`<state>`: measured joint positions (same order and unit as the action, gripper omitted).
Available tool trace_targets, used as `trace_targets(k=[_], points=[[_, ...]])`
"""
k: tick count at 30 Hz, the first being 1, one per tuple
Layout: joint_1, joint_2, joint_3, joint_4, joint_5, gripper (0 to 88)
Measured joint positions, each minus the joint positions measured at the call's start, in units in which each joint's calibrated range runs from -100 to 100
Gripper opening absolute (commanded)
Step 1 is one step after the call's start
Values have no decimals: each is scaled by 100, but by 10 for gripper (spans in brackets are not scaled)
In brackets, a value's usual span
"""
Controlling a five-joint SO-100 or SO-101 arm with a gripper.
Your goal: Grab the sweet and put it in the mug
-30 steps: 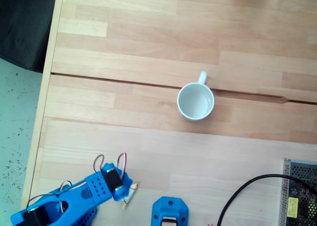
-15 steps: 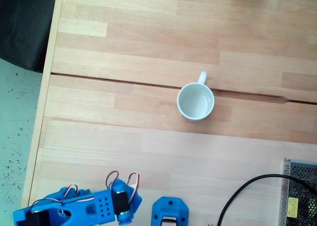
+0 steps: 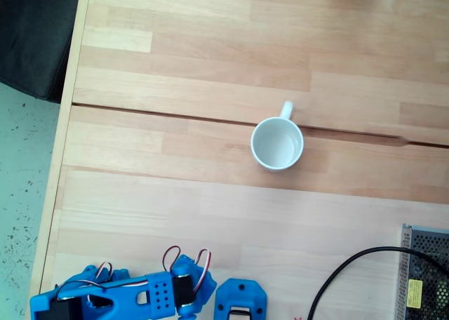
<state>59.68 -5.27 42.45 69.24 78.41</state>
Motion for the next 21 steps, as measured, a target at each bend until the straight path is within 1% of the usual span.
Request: trace_targets(k=[7, 13, 21], points=[[15, 73, 18, 0, 0, 219], [15, 73, 529, -49, 0, 210], [22, 73, 610, -49, 0, 208]])
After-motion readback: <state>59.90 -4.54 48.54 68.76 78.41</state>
